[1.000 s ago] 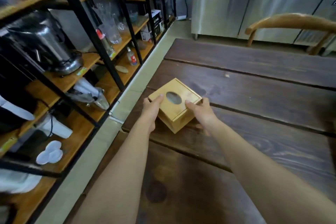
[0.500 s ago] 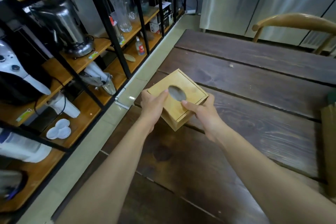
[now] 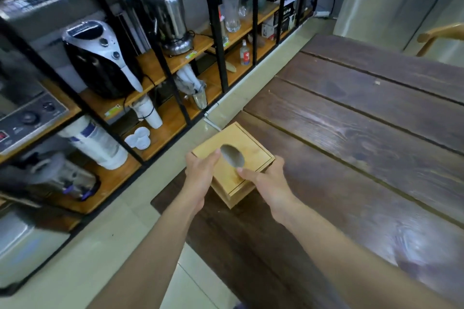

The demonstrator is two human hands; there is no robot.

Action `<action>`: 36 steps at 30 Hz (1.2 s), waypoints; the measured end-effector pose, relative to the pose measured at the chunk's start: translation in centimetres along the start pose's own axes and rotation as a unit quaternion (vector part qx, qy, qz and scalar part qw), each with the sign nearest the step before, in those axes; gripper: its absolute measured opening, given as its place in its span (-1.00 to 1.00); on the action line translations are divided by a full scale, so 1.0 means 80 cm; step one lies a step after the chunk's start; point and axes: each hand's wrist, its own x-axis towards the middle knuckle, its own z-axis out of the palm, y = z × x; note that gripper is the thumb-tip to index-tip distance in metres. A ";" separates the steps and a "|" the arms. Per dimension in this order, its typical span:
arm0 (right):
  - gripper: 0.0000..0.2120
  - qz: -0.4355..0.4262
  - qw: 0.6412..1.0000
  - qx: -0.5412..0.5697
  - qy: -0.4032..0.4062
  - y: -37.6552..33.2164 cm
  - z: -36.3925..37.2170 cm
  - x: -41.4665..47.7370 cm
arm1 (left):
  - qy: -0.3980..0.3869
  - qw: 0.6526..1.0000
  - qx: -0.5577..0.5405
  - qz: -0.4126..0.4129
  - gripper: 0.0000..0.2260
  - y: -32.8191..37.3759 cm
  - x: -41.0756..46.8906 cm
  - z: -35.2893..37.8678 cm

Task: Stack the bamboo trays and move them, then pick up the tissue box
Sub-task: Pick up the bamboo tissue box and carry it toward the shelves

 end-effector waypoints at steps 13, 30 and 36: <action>-0.43 0.011 0.995 -0.062 -0.079 0.039 0.082 -0.026 | 0.067 0.995 -0.076 -0.020 -0.66 -0.062 -0.018 -0.090; -0.37 0.000 0.994 -0.090 -0.067 0.054 0.081 -0.022 | 0.059 0.998 -0.015 -0.007 -0.50 -0.091 -0.011 -0.096; -0.24 0.019 0.990 -0.116 -0.073 0.051 0.077 -0.019 | 0.151 0.988 -0.009 0.035 -0.50 -0.086 -0.021 -0.095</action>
